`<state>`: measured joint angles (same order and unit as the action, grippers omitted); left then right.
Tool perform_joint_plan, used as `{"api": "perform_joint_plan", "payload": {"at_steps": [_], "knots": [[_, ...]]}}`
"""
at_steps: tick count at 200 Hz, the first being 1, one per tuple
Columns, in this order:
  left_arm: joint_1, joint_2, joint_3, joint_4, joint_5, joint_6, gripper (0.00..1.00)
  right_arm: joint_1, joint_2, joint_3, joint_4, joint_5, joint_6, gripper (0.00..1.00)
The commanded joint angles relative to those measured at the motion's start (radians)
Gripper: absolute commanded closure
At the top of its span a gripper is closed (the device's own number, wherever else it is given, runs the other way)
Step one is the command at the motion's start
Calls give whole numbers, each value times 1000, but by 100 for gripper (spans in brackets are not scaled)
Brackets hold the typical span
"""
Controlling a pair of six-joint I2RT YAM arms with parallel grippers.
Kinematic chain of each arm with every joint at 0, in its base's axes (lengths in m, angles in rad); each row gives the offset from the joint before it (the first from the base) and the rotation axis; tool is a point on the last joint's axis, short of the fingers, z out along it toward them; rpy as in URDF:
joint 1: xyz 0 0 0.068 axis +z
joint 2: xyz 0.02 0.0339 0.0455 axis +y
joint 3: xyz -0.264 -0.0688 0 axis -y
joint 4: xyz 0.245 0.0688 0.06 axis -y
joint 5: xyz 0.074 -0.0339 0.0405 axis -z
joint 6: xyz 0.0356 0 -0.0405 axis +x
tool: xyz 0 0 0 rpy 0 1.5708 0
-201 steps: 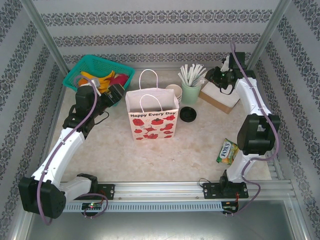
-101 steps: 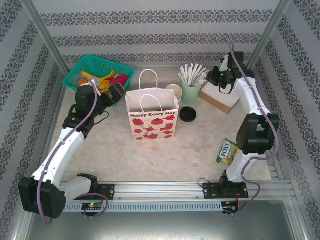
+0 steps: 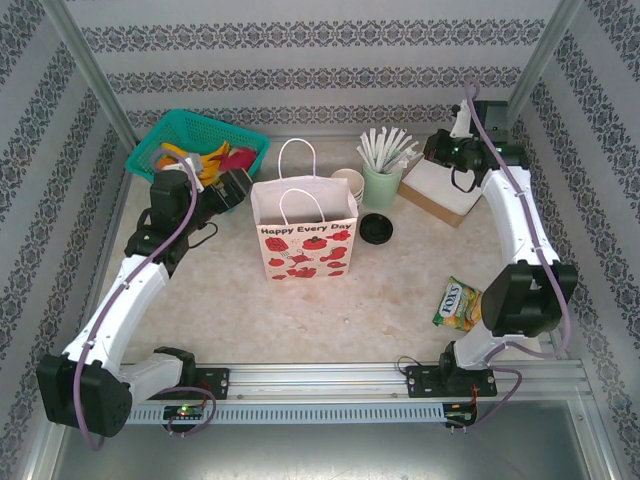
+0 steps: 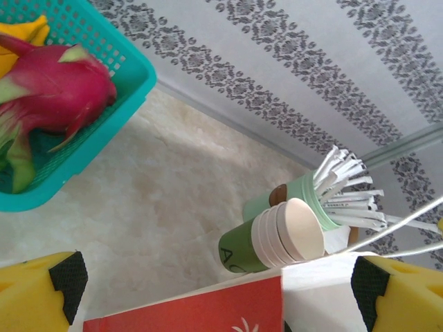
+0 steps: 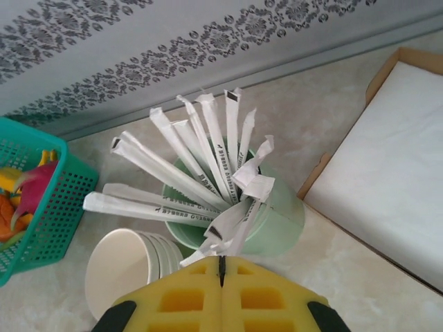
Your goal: Pack the takeout coffee
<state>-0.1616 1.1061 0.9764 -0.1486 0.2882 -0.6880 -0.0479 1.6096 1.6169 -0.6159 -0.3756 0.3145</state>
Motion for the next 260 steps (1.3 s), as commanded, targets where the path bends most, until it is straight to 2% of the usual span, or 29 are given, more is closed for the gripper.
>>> {"api": "perform_joint_plan", "payload": {"at_steps": [1,29,82,115,152,189,260], "knots": [[11,-4,51,32,63,81,0,16,-41,13,-63,-16,-121,100],[12,15,79,31,122,122,0,24,-83,75,-164,-39,-209,100],[12,49,161,-69,234,211,0,104,-179,214,-359,22,-361,100],[11,58,190,-163,204,238,0,162,-210,336,-463,-13,-378,100],[11,67,188,-173,214,231,0,320,-251,420,-501,-9,-475,100],[11,66,195,-198,218,236,0,424,-243,528,-600,-110,-565,100],[11,46,180,-200,258,245,0,451,-251,510,-684,-170,-711,100]]}}
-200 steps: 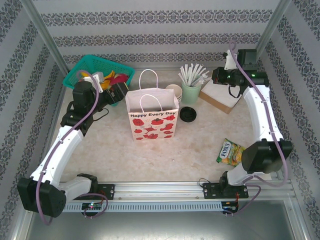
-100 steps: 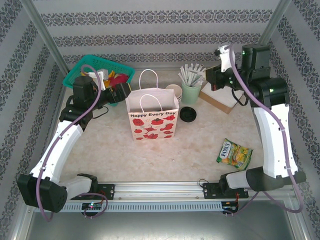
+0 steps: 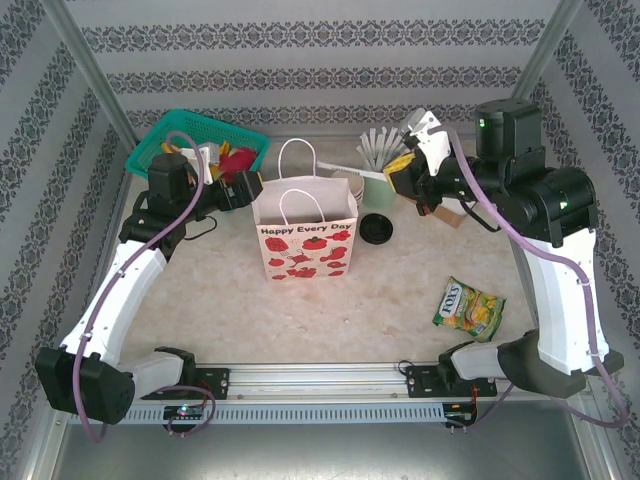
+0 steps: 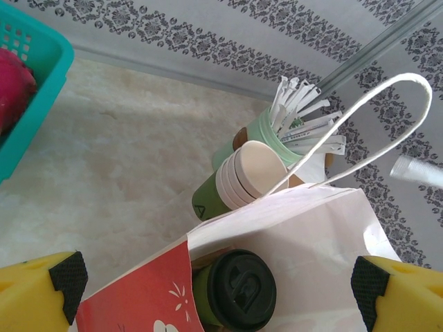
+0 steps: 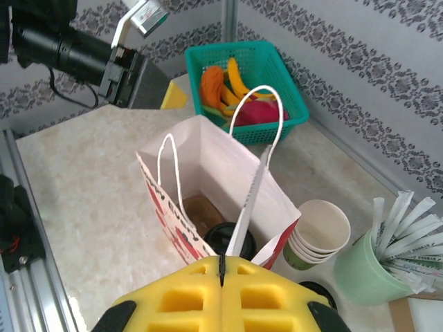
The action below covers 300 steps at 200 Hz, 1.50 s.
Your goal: Pack the takeout coffee
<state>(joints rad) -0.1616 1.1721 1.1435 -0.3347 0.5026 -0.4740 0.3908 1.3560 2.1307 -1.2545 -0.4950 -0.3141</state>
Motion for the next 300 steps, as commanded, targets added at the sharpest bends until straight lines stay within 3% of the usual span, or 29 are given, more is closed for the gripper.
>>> {"api": "perform_joint_plan", "payload": {"at_steps": [1,31,76,205,300], "knots": [[11,-20,13,-13,45,32,0,13,3,-3,-46,-51,-83,100],[12,-32,9,-13,58,38,0,13,-1,-19,-61,-85,-115,100],[11,-21,2,2,102,27,0,28,34,-116,72,-9,-120,100],[12,-32,-34,-23,159,14,0,88,388,63,51,30,-409,100],[12,-13,-40,-32,144,3,0,165,547,118,76,185,-508,100]]}}
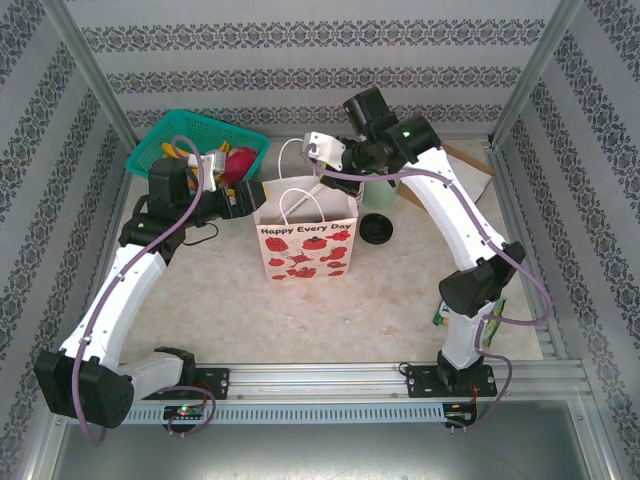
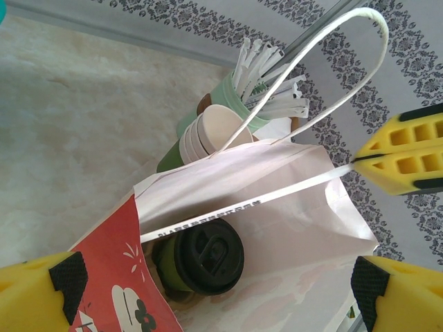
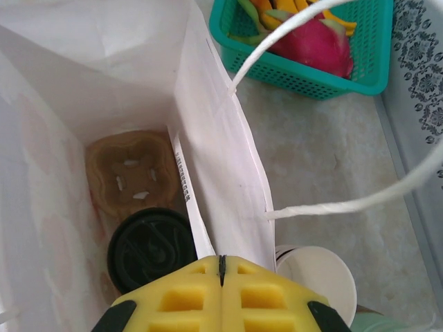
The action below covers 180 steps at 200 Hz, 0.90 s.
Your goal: Pack the takeout coffee
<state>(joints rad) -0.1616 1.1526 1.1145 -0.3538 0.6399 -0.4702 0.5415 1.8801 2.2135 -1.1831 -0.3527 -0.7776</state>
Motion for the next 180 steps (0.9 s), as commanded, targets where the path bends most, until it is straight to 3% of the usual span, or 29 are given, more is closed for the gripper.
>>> {"api": "perform_joint_plan", "payload": {"at_steps": [1,96,180], "knots": [[12,7,-11,-13,6,-1,0,15,23,35,5,44,-44,100],[11,7,-18,-25,-17,-2,0,26,66,49,-3,41,-45,100],[11,12,-18,-28,-30,-5,0,31,72,72,-33,49,-30,85]]}}
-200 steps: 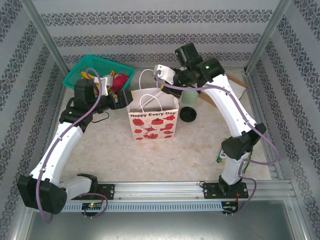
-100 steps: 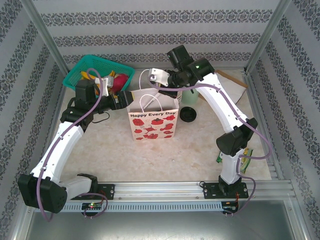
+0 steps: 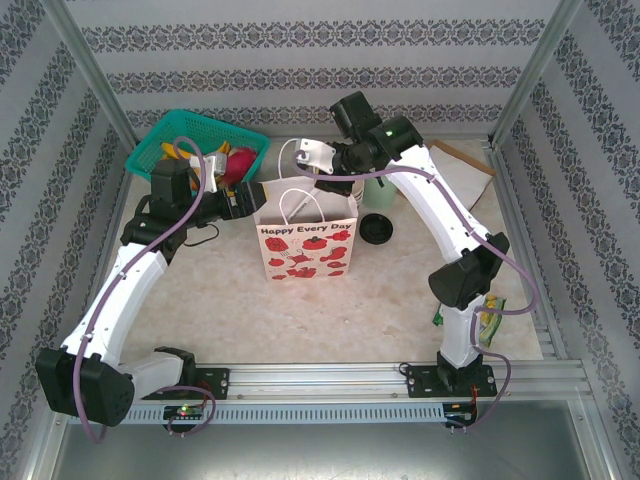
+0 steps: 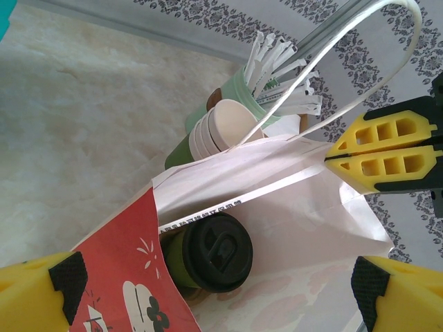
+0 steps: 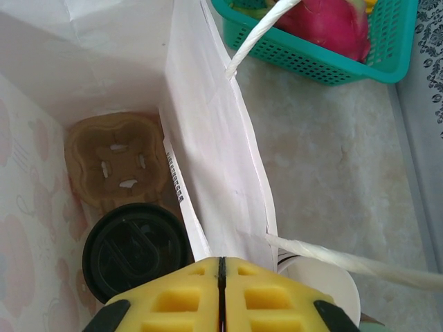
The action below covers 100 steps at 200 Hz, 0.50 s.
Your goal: Pack the takeout coffee
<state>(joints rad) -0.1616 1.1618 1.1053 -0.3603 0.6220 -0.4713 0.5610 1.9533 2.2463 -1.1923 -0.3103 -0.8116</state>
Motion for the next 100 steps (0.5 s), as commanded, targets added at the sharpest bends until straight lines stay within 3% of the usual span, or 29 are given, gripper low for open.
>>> {"api": "perform_joint_plan", "payload": {"at_steps": [1,62,100], "knots": [[12,3,-10,-22,-13,-4,0,11,-2,39,-24,7,5,85],[12,15,-10,-20,-25,-13,0,11,-43,31,-21,29,35,76],[10,27,-9,-15,-55,-24,0,9,-129,-31,70,76,167,71]]}}
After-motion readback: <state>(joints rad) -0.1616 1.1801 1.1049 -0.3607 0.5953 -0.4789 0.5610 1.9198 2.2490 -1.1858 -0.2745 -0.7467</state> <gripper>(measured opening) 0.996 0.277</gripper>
